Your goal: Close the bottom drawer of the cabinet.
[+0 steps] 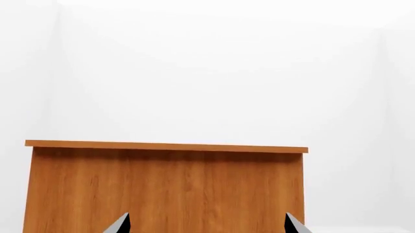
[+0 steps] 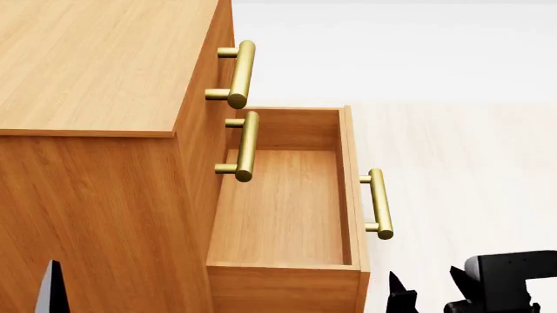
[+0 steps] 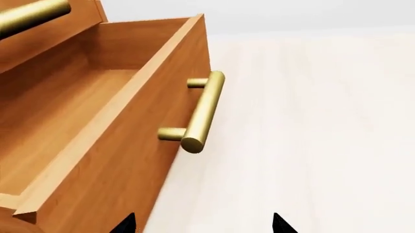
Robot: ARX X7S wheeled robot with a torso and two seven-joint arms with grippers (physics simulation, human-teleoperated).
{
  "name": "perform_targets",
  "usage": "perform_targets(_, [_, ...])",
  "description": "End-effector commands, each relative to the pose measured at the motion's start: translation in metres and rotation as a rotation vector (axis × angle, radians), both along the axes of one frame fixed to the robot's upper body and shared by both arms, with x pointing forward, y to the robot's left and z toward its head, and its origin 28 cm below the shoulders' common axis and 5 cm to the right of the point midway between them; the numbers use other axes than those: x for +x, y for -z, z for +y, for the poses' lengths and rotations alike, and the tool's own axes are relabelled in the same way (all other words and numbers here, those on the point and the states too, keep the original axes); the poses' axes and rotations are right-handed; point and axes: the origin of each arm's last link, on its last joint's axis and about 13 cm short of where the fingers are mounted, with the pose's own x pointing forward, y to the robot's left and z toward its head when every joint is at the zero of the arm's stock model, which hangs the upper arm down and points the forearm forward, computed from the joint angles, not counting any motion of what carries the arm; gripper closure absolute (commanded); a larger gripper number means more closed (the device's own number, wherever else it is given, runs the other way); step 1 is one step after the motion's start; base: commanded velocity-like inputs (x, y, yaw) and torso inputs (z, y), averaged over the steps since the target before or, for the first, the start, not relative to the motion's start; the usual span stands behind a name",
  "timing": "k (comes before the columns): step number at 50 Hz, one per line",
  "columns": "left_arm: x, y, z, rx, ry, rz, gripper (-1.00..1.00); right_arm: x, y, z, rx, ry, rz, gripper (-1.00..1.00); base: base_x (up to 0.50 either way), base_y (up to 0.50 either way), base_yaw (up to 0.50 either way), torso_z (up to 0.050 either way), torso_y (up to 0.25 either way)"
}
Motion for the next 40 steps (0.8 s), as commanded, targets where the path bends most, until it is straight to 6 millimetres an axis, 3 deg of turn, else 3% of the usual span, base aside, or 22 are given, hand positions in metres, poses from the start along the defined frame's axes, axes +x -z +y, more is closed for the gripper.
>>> perform_targets(1, [0.0,-0.001,0.001,-0.001,-0.002,-0.001,-1.0,0.008,-0.002,0.002,-0.019,-0.031,0.023,-1.0,0.0,0.0,0.0,0.0,0.0])
perform_targets(40, [0.0,-0.001,0.001,-0.004,-0.001,-0.005,-1.0,0.051,0.001,0.02,-0.09,-0.163,0.094,-1.0,0.0,0.0,0.0,0.0,0.0])
